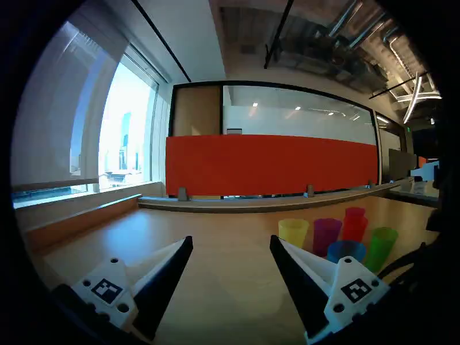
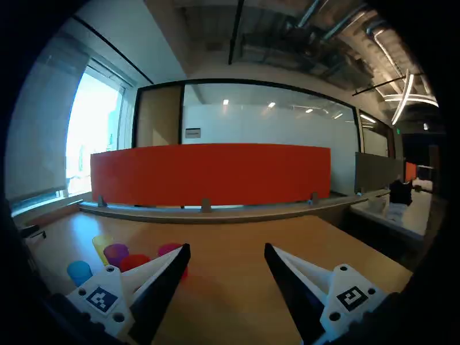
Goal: Pour water
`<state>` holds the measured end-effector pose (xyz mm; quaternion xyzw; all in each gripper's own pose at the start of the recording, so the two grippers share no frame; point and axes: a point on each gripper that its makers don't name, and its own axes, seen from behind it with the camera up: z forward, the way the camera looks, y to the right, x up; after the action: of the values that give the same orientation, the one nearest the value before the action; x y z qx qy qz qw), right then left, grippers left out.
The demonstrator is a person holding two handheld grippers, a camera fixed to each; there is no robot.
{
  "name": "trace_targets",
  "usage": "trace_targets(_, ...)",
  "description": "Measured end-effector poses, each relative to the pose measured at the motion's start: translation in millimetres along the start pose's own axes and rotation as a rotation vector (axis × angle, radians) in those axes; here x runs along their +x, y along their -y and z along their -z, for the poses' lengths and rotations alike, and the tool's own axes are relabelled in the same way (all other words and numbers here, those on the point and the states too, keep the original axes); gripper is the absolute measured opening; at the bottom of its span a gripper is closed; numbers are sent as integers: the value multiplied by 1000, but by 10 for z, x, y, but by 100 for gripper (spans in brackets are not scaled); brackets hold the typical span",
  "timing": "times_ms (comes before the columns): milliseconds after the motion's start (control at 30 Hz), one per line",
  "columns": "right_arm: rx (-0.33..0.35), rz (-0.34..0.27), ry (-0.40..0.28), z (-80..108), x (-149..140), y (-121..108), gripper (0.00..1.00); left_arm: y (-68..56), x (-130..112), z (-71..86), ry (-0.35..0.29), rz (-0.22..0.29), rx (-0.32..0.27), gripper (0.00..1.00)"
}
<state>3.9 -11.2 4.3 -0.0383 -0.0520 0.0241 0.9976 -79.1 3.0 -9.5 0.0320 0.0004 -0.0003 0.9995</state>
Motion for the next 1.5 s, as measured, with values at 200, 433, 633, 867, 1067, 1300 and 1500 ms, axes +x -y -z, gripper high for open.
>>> trace_targets(200, 7, 7, -2, 8, -3, 18, 100, -2, -2, -2, 0, 0, -1, 100)
trace_targets(433, 8, 12, -1, 19, 2, 17, 100, -2, 2, -4, 0, 0, -1, 100)
trace_targets(633, 8, 8, -6, 28, 36, 5, 100, 6, 7, -6, 1, 0, 0, 100)
trace_targets(867, 7, 11, -8, 41, 41, 1, 100, 41, 4, -8, 1, 0, 8, 100)
trace_targets(1067, 8, 16, -10, 35, 28, -10, 100, 34, -5, -7, 3, -2, 8, 100)
trace_targets(1300, 18, 37, -49, 45, 116, 0, 100, 34, -3, -1, 4, -2, 9, 100)
trace_targets(1500, 48, 34, -89, 85, 170, 45, 100, 34, 2, 3, 4, -3, 9, 100)
